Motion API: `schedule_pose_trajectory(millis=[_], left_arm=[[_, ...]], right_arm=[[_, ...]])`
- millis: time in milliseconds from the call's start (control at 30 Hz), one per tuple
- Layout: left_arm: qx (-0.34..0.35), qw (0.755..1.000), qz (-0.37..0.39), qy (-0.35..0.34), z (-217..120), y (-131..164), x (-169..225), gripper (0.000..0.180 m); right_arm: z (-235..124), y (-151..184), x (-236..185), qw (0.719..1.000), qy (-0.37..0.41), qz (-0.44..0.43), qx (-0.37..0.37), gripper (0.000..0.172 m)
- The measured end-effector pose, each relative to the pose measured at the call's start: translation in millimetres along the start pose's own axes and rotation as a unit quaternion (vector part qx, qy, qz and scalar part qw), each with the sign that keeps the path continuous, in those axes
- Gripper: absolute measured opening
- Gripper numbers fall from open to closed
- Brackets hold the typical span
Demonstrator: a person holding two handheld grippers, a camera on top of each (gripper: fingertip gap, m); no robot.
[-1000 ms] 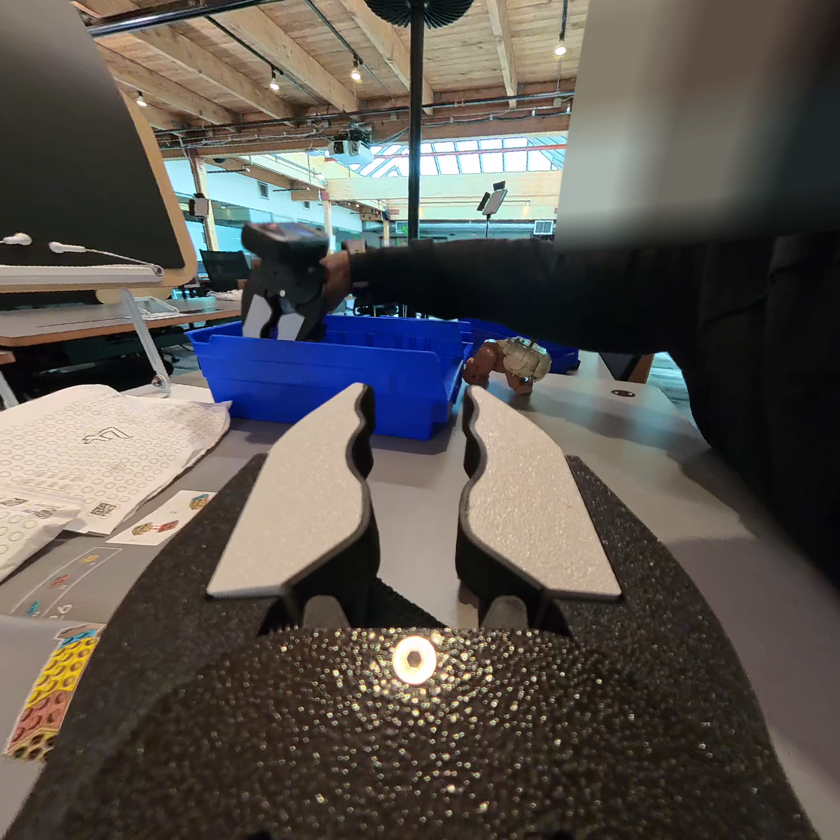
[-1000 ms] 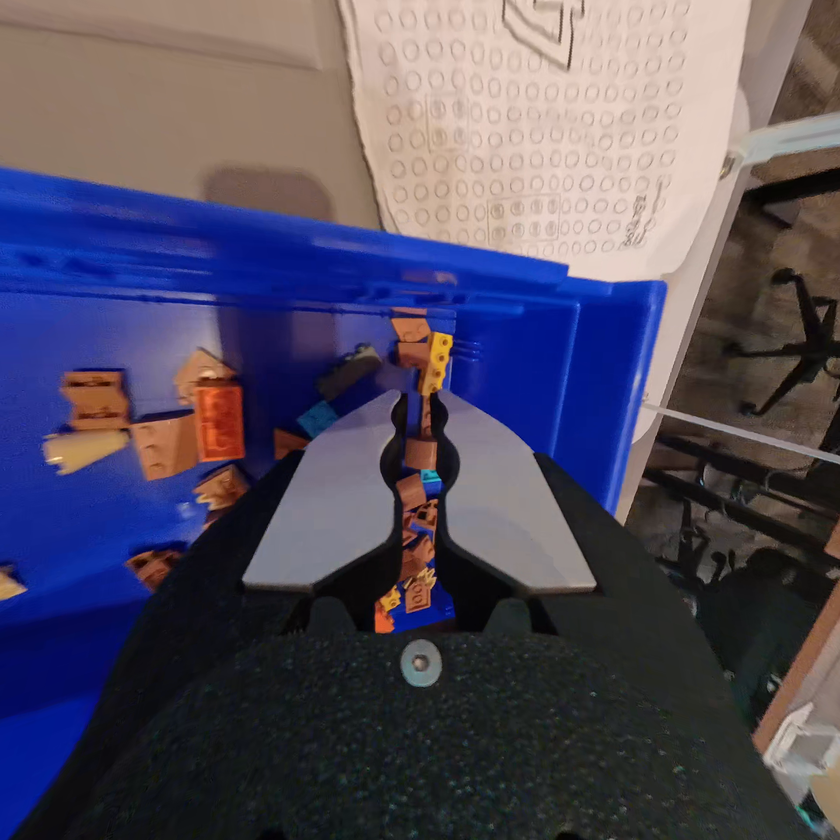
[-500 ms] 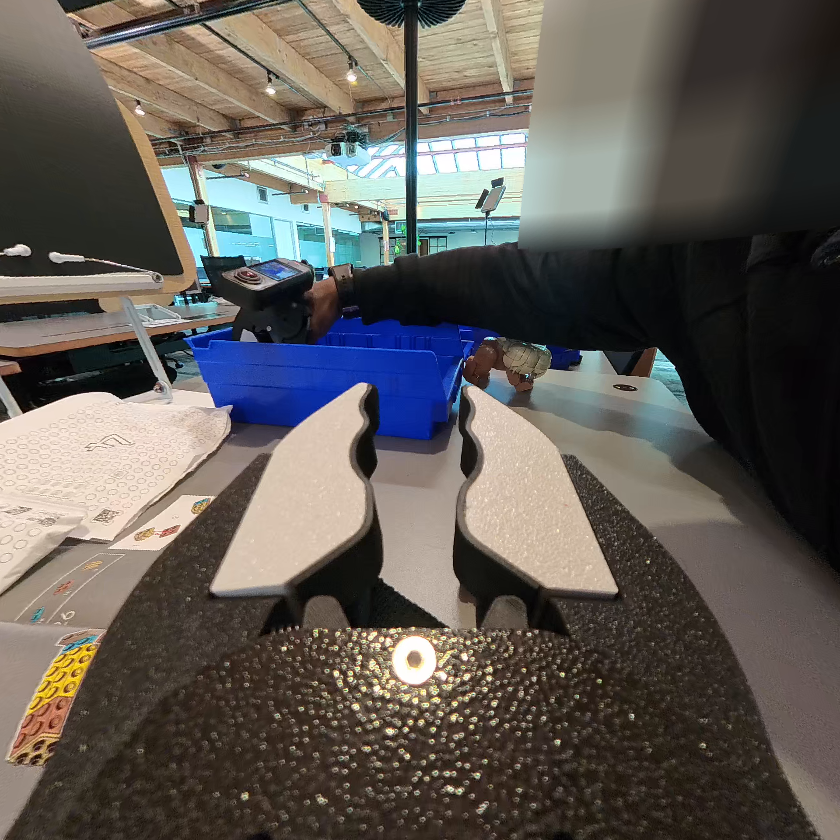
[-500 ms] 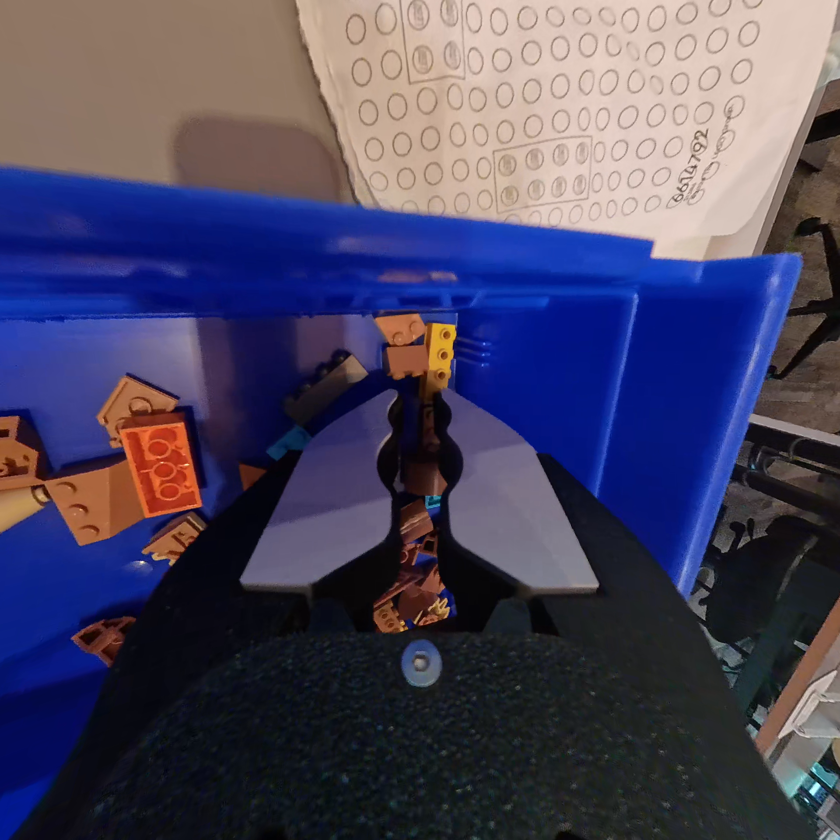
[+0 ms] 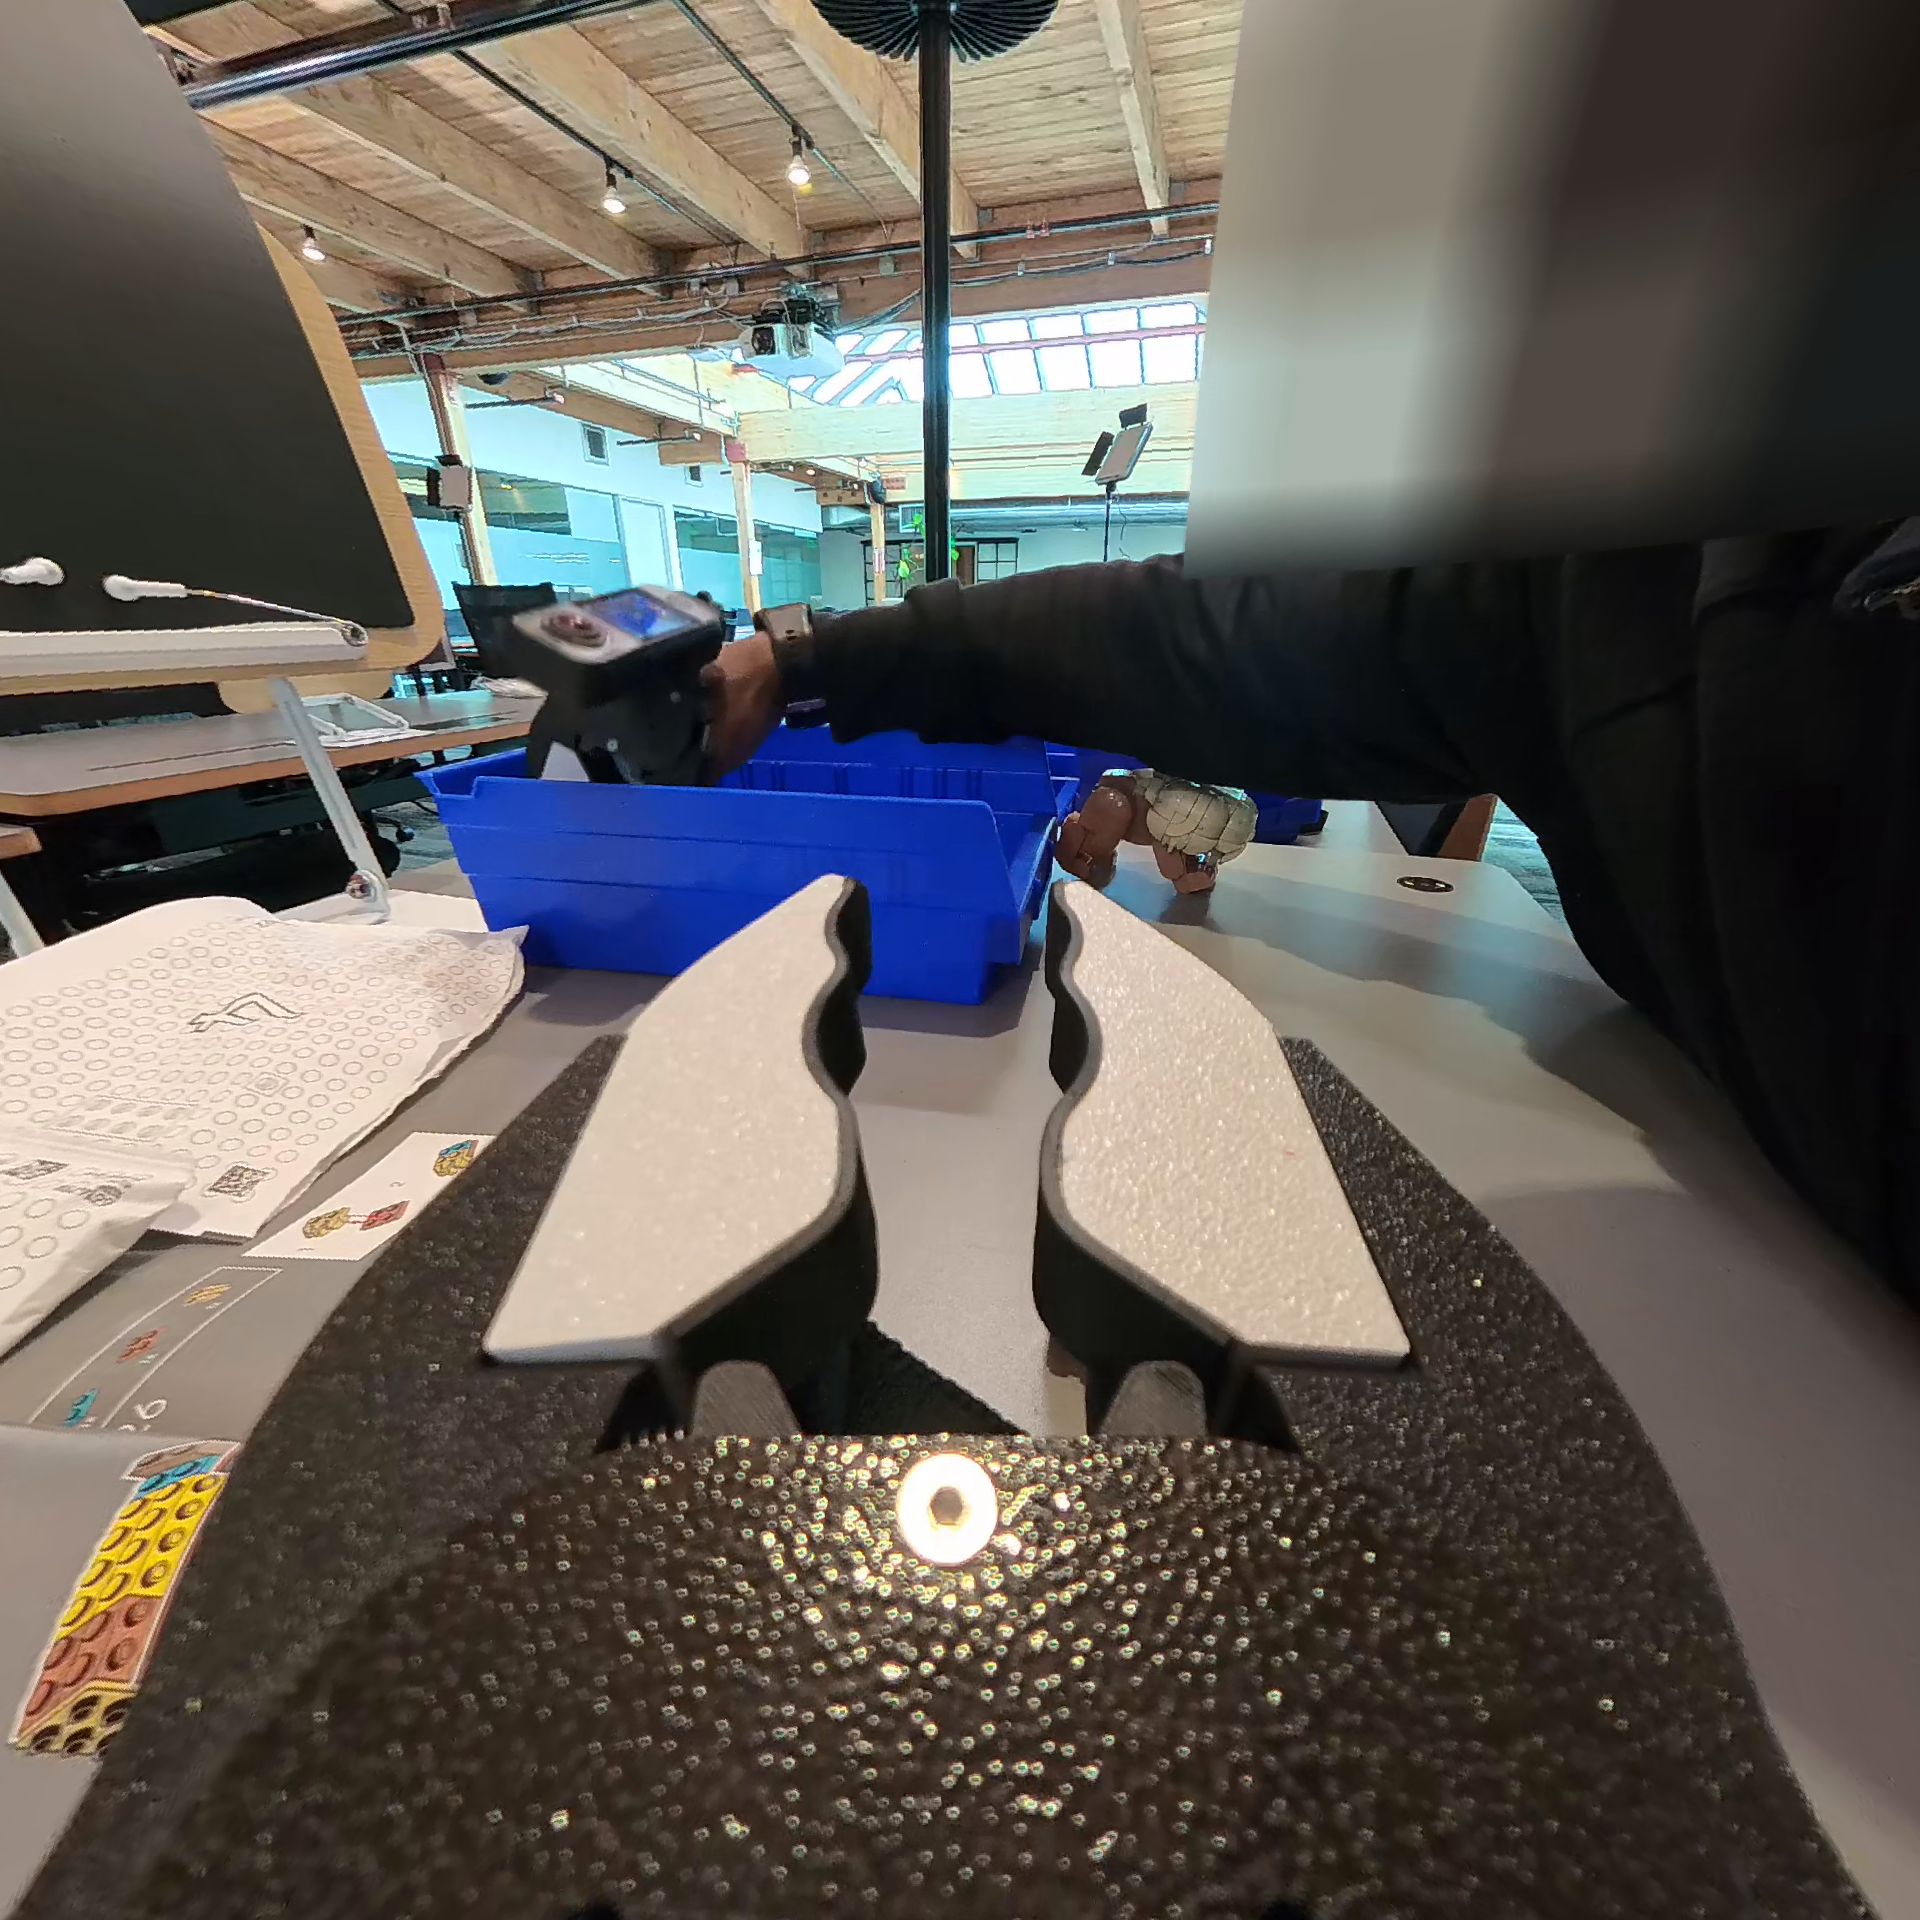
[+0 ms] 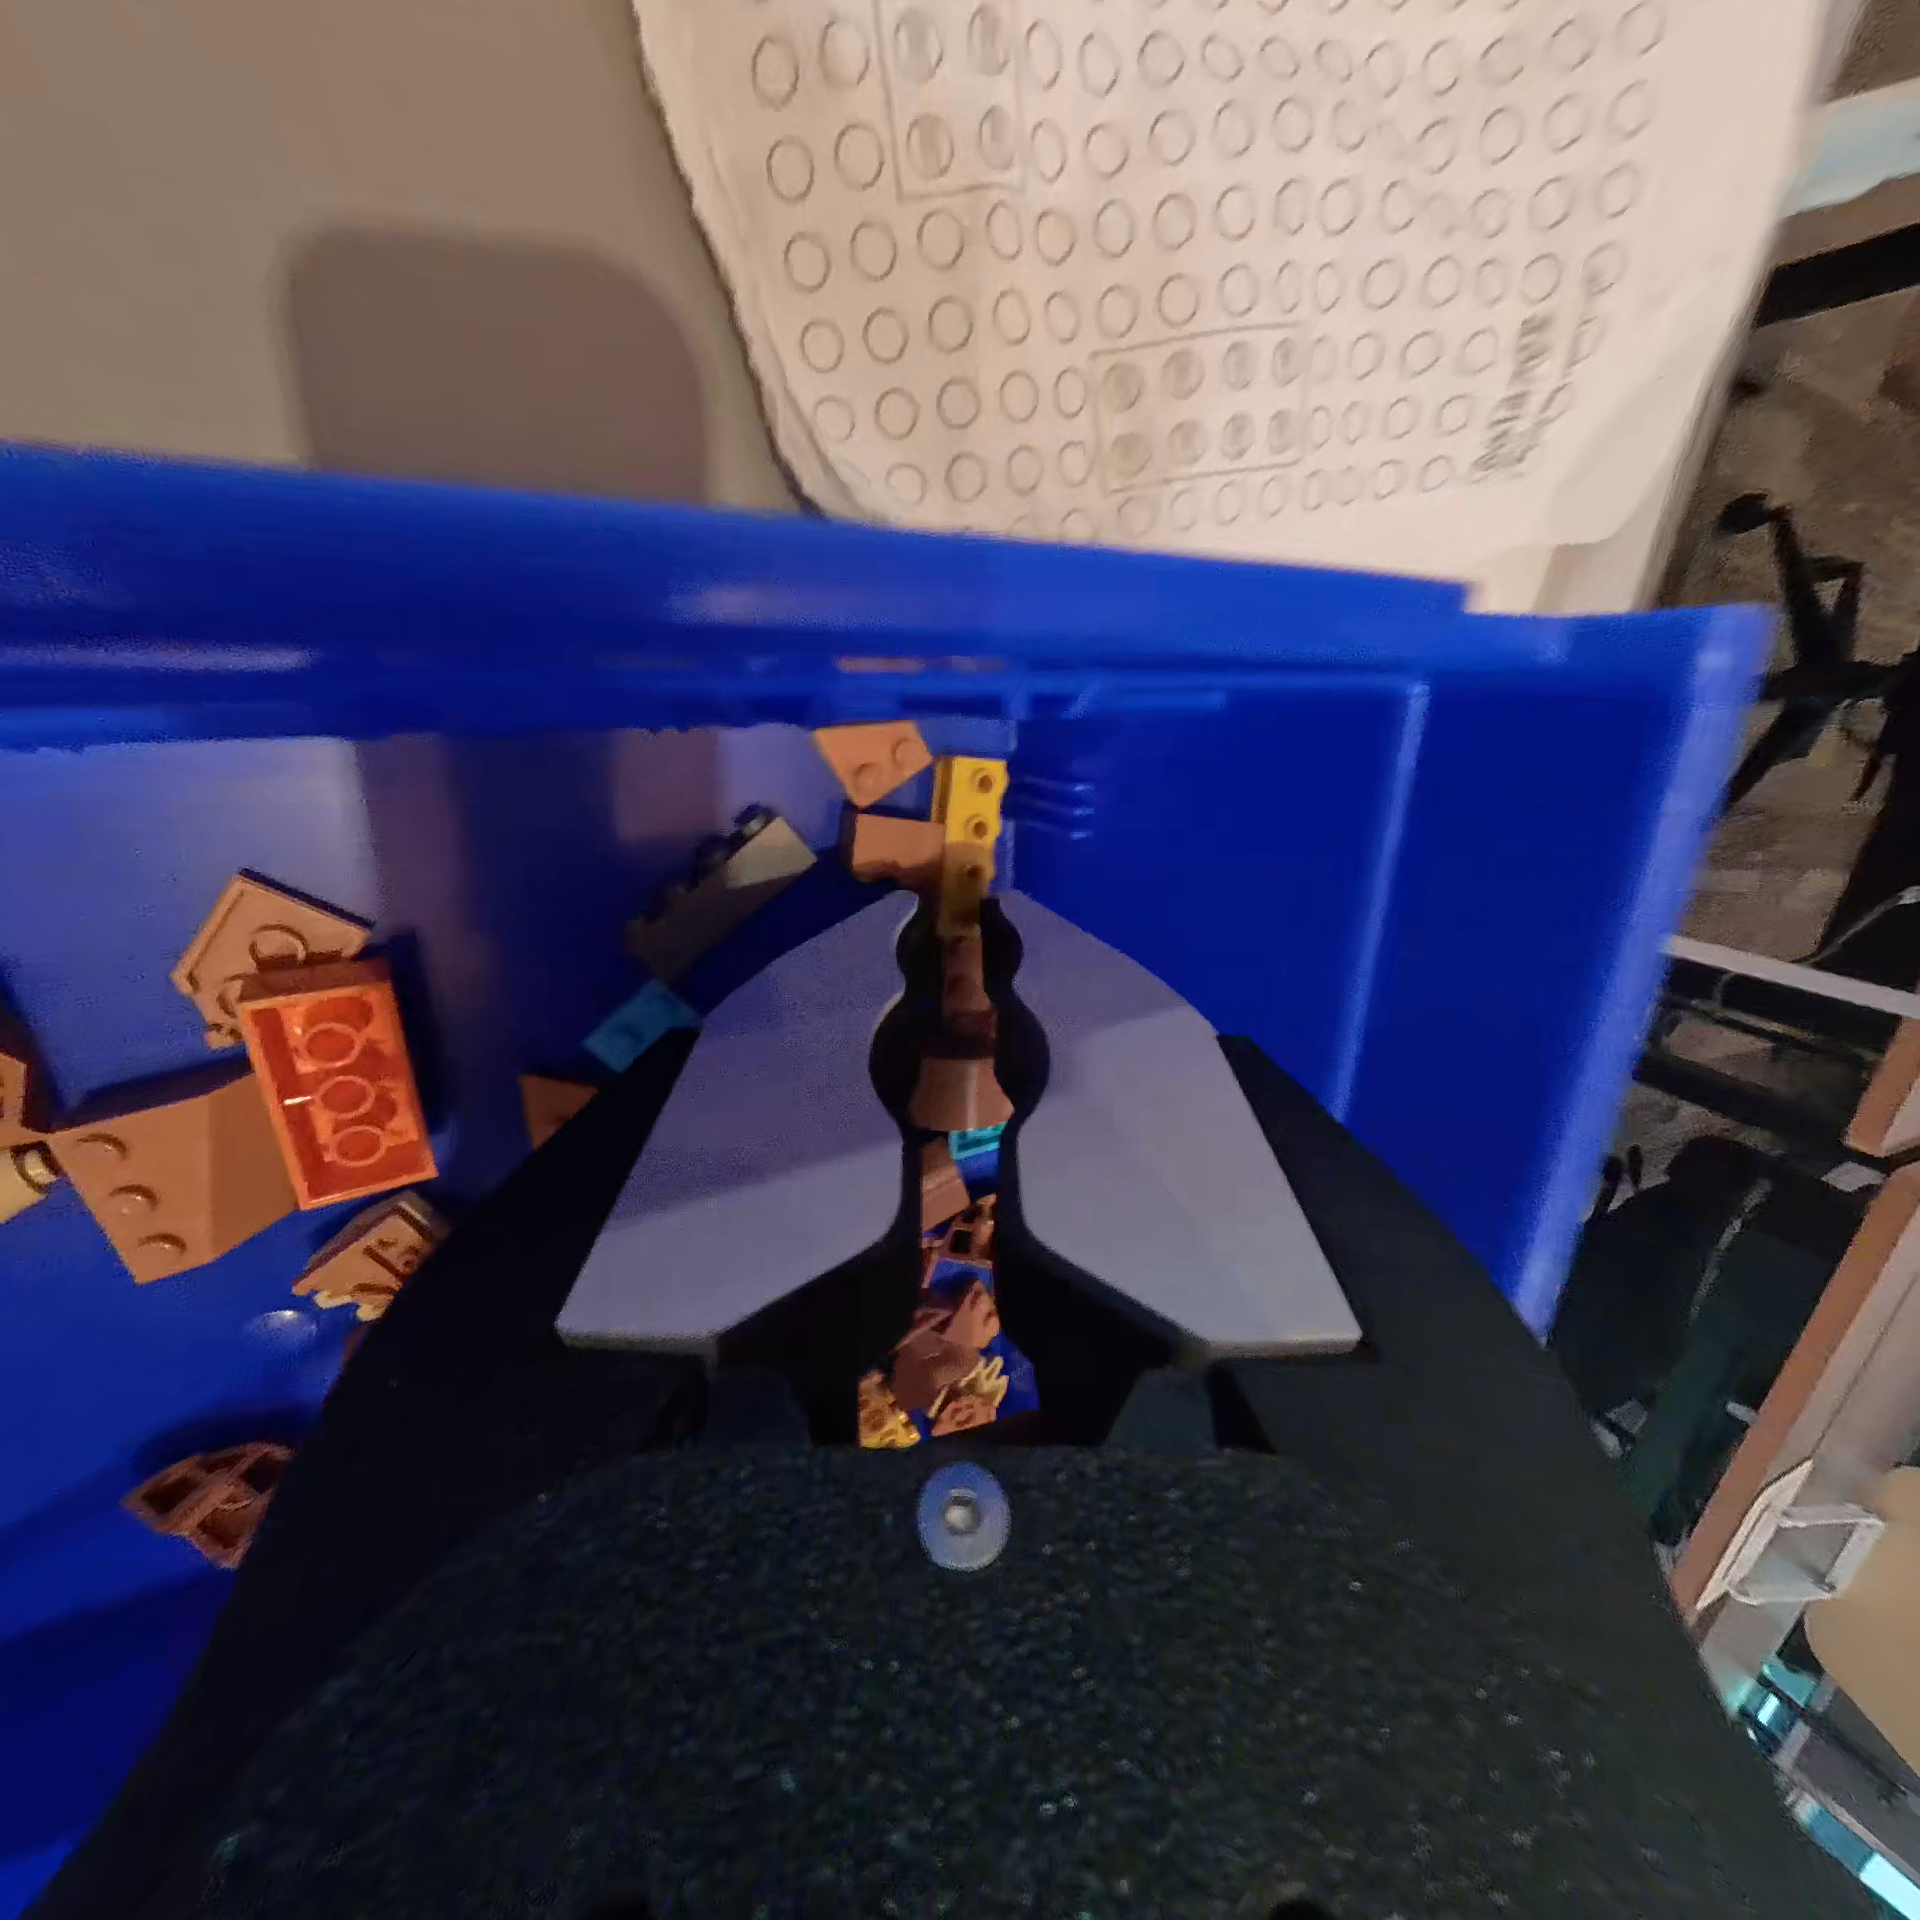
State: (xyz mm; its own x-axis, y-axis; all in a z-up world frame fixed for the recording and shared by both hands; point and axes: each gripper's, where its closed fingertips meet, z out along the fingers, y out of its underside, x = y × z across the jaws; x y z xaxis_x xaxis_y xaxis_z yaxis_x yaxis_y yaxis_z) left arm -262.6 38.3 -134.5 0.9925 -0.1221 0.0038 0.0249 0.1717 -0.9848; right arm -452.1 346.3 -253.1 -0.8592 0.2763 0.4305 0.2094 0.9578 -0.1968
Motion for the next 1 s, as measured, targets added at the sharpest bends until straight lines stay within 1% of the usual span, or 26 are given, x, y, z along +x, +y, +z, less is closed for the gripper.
schedule_pose_trajectory(millis=[67,200,267,367,567,700,833,933,1000], left_arm=[[0.000,1.000,0.001,0.001,0,0,0,0.031],[0.001,1.000,0.002,0.002,0,0,1,0.031],[0.001,1.000,0.003,0.002,0,0,1,0.030],[0.000,1.000,0.002,0.003,0,0,1,0.030],[0.000,1.000,0.002,0.004,0,0,1,0.030],[-0.001,1.000,0.004,0.004,0,0,2,0.030],[-0.002,1.000,0.006,0.005,0,1,3,0.030],[-0.003,1.000,0.007,0.006,0,1,4,0.030],[-0.002,1.000,0.006,0.005,0,1,4,0.030]], right_arm=[[3,2,-3,1.000,-0.009,0.009,-0.007,0.016],[-2,3,-14,0.997,-0.060,0.044,-0.007,0.024],[-7,7,-21,0.996,-0.085,0.037,-0.016,0.021],[-14,14,-29,0.994,-0.100,0.023,-0.029,0.020],[-11,13,-15,0.998,-0.051,0.039,-0.023,0.020],[-5,15,-19,0.995,-0.069,0.065,-0.040,0.012],[-5,15,-19,0.993,-0.071,0.078,-0.045,0.012],[-10,16,-21,0.994,-0.061,0.078,-0.039,0.012],[-23,15,-21,0.995,-0.043,0.086,-0.028,0.012]])
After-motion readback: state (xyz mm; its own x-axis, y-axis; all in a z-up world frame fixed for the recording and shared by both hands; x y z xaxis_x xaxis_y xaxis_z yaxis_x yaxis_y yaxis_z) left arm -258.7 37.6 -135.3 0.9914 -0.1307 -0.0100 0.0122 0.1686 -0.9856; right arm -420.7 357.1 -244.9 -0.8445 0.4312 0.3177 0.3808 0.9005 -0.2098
